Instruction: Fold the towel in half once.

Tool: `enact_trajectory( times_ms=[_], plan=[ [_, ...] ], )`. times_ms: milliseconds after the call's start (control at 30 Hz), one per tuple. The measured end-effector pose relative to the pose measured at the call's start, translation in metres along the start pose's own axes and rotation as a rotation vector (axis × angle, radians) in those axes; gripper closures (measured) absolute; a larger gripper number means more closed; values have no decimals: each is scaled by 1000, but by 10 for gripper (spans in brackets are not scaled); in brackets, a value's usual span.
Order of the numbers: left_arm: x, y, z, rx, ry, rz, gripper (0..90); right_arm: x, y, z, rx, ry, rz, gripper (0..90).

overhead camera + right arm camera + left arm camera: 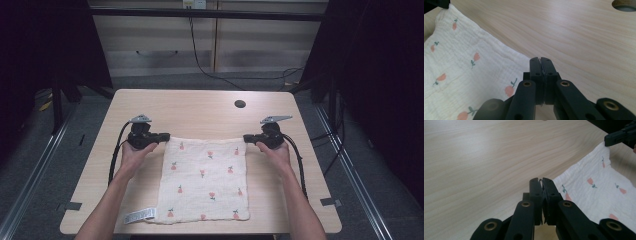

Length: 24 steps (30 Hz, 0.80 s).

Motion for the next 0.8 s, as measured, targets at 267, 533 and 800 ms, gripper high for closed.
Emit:
enact_trajectory(
  times_ms=[267,533,800],
  plan=[
    [-6,12,-10,-33,-23,2,872,3,13,-13,-45,13,-3,896],
    [-12,24,-19,-66,-26,19,872,5,29,-30,-80,15,-11,896],
    [-14,47,-30,-102,-13,31,873,5,47,-46,-111,9,-28,896]
  ],
)
Point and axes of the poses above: each handheld gripper's, and its own axes: z roughly forward along the jaws, y roughly out of its top, x roughly to its left, the point moved 10 cm from there along z, roughly forward along the jaws, and after that the axes turned 6 degrees about x, right-handed, at the moved point
